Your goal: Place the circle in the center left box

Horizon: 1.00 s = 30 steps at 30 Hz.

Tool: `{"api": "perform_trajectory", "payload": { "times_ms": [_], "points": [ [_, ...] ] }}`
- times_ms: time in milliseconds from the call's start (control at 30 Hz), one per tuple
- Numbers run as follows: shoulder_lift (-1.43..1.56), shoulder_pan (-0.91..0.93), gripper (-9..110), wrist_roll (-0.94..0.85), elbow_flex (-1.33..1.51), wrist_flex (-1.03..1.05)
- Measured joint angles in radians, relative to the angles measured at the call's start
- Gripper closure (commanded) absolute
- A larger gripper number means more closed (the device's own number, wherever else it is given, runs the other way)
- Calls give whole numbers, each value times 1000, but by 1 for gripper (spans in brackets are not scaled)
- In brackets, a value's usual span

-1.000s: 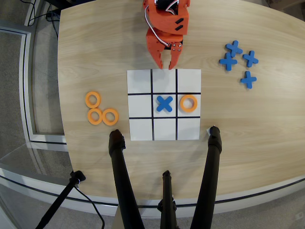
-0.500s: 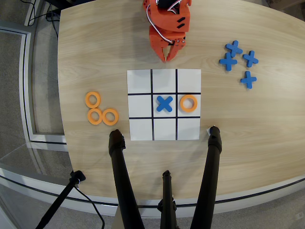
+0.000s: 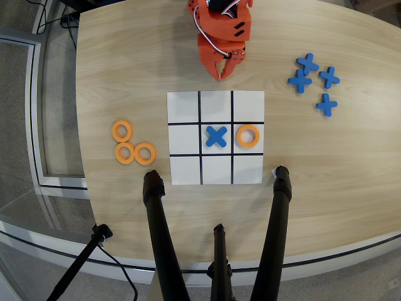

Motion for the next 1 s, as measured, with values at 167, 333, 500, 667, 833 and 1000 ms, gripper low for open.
{"api": "perform_trajectory", "payload": {
  "times_ms": [167,333,500,667,833,1000],
  "points": [
    [0,0,101,0,0,0],
    [0,66,101,0,0,0],
    [0,337,101,-2,0,0],
    [14,729,101,2,0,11],
    [14,1137,101,2,0,11],
    [14,1644,101,2,0,11]
  ]
}}
